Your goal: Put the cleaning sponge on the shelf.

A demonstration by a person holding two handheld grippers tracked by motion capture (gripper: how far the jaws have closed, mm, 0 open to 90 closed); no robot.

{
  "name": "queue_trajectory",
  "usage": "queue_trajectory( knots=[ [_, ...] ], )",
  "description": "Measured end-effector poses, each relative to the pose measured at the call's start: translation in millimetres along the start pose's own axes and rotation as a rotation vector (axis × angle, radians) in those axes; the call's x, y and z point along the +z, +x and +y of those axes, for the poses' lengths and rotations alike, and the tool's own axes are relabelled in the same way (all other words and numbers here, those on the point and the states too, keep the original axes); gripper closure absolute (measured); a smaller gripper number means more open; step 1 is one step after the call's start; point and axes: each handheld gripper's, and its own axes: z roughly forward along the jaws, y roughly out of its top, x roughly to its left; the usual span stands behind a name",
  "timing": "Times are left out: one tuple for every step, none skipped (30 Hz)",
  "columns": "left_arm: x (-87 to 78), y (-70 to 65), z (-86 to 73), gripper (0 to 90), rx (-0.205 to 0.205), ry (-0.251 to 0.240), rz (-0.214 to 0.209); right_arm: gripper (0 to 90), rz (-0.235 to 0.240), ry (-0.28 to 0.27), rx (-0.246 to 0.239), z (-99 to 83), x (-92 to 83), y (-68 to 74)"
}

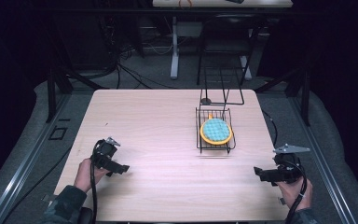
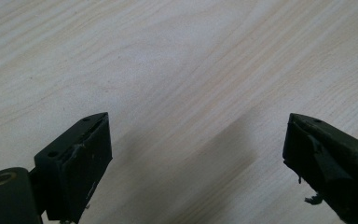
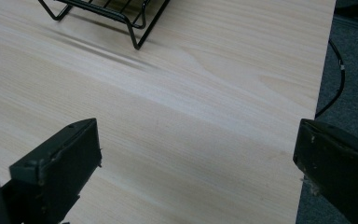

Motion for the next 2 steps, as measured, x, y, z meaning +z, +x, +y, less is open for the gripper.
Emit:
queue_trajectory(
  knots=[
    [0.1, -0.2, 0.1, 7.8, -0.003, 0.000, -0.002, 0.0, 0.002, 0.004, 0.000, 0.0, 0.2, -0.1],
    [0.1, -0.2, 0.2, 7.8, -0.003, 0.000, -0.002, 0.0, 0.003, 0.005, 0.000, -0.2, 0.4, -0.2]
  ],
)
